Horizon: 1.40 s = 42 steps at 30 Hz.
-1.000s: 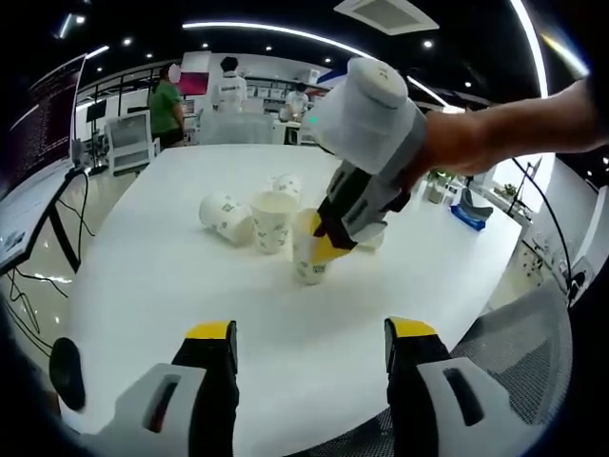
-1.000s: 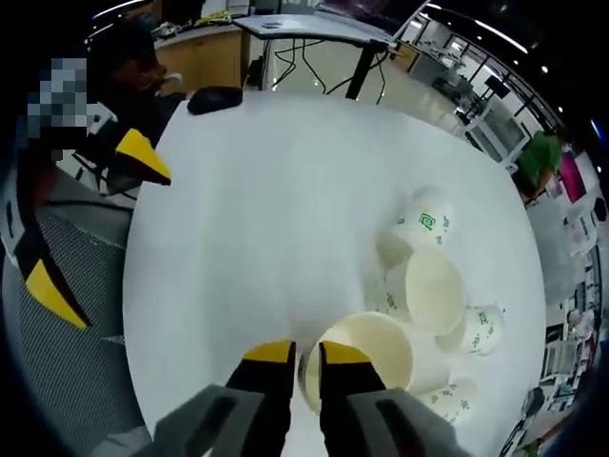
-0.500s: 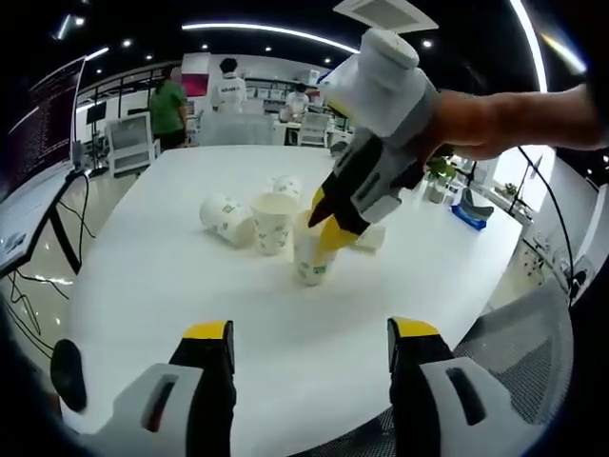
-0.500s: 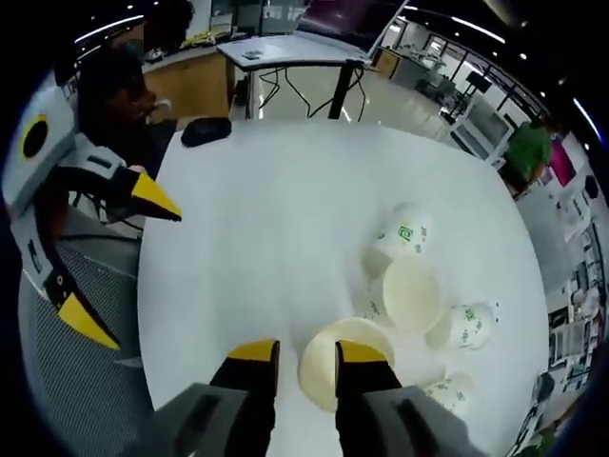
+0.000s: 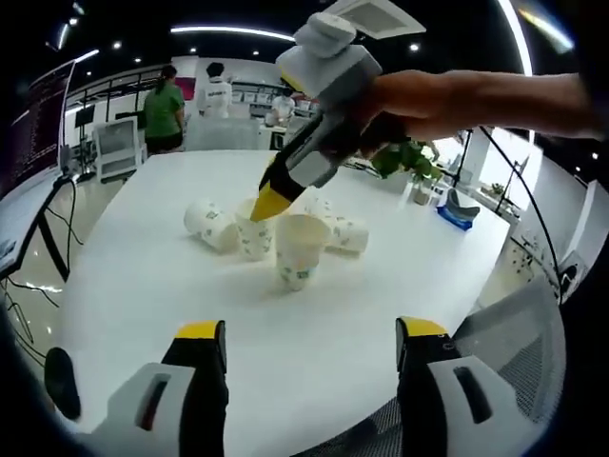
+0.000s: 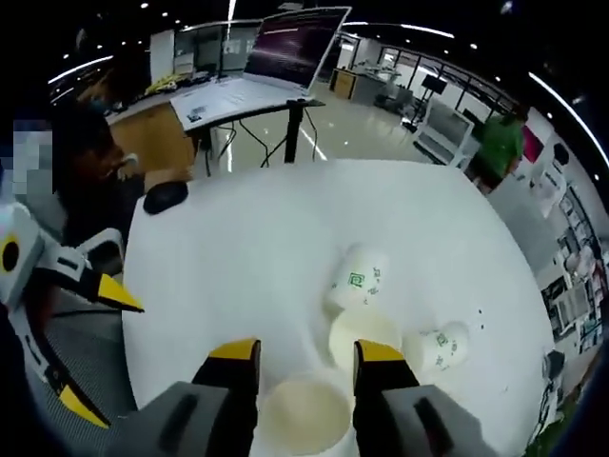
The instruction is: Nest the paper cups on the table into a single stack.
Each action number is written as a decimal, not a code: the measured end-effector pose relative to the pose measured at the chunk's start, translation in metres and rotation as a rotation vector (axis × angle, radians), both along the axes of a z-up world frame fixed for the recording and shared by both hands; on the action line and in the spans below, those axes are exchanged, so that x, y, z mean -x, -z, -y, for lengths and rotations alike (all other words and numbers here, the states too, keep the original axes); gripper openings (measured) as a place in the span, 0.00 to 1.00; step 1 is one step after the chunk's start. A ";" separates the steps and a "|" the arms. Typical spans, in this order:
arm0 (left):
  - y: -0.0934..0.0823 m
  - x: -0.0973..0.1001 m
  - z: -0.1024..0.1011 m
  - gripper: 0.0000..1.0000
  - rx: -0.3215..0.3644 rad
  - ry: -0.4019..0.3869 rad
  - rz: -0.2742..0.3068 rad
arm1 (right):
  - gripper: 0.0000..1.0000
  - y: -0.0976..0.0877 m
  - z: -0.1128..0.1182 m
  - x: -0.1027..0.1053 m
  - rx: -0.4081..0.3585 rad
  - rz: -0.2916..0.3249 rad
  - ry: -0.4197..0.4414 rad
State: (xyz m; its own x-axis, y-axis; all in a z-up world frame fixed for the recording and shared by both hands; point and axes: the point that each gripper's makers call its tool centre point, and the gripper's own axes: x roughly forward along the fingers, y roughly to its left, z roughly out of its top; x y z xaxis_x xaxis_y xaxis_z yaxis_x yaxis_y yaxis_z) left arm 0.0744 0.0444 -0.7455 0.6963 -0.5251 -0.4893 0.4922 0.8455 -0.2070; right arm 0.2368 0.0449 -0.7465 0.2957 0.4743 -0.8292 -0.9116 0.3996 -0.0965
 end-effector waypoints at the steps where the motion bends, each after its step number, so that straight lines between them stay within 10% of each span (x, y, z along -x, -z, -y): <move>1: 0.000 0.000 0.000 0.71 -0.001 -0.001 0.000 | 0.37 0.001 -0.001 -0.004 -0.004 -0.003 0.008; 23: 0.003 0.004 0.003 0.69 -0.007 0.018 -0.011 | 0.28 0.065 -0.007 -0.018 0.041 -0.141 0.173; 32: 0.004 0.003 0.002 0.63 -0.007 0.016 -0.019 | 0.03 0.071 0.000 -0.013 0.084 -0.155 0.199; 42: 0.005 0.003 0.003 0.62 -0.002 0.025 -0.018 | 0.00 0.060 -0.005 -0.028 0.082 -0.104 0.181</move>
